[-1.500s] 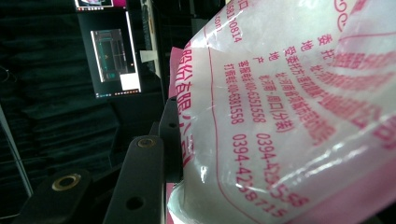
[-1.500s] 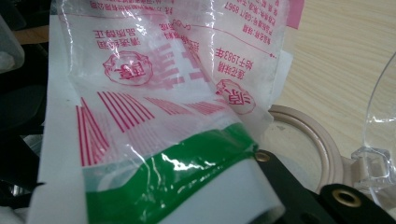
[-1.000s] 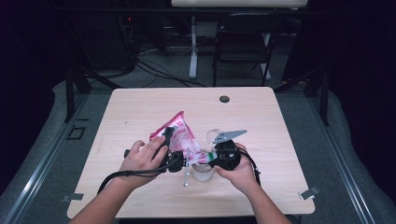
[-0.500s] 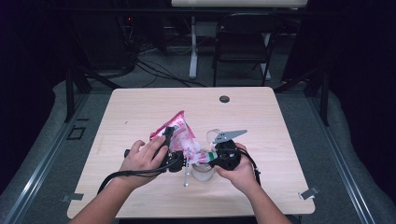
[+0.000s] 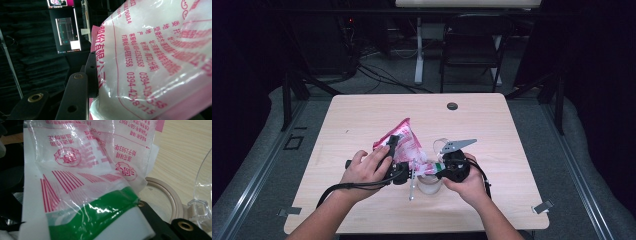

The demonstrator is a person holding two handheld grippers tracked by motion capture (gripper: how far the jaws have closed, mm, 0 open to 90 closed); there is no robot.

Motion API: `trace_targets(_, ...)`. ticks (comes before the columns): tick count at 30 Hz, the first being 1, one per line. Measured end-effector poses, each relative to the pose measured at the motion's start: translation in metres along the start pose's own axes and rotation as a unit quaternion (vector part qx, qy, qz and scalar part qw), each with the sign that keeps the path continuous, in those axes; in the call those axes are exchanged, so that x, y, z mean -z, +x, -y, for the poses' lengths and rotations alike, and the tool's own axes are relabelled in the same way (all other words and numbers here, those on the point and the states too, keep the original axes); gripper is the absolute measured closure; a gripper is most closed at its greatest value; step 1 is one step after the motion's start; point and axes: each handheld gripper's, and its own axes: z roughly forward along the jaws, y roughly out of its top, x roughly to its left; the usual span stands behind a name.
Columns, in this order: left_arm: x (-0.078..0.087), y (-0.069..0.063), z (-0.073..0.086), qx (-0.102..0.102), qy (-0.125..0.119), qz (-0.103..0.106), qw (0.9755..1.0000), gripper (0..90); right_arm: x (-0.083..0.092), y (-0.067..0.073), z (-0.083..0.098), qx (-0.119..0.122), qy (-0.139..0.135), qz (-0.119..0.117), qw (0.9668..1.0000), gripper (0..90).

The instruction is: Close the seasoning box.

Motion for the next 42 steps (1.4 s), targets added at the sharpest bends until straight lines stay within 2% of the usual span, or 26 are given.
trace_targets(11, 0.0003, 0.0006, -0.0007, 0.001, -0.001, 0.003, 1.0000, 65.7, -0.0001, -0.0001, 0.0000, 0.000, 0.000, 0.000, 1.0000, 90.0)
trace_targets(12, 0.0006, 0.0015, -0.0011, -0.004, -0.003, -0.001, 1.0000, 65.7, -0.0001, -0.0001, 0.0000, 0.001, 0.000, 0.001, 1.0000, 90.0)
trace_targets(14, 0.0007, 0.0009, -0.0010, 0.002, -0.005, -0.002, 1.0000, 65.8, -0.0001, -0.0002, 0.0000, 0.000, 0.000, 0.001, 1.0000, 90.0)
trace_targets(42, 0.0031, 0.0028, -0.0025, -0.001, -0.008, -0.007, 0.9999, 66.2, -0.0003, -0.0005, 0.0003, 0.001, 0.000, 0.002, 1.0000, 90.0)
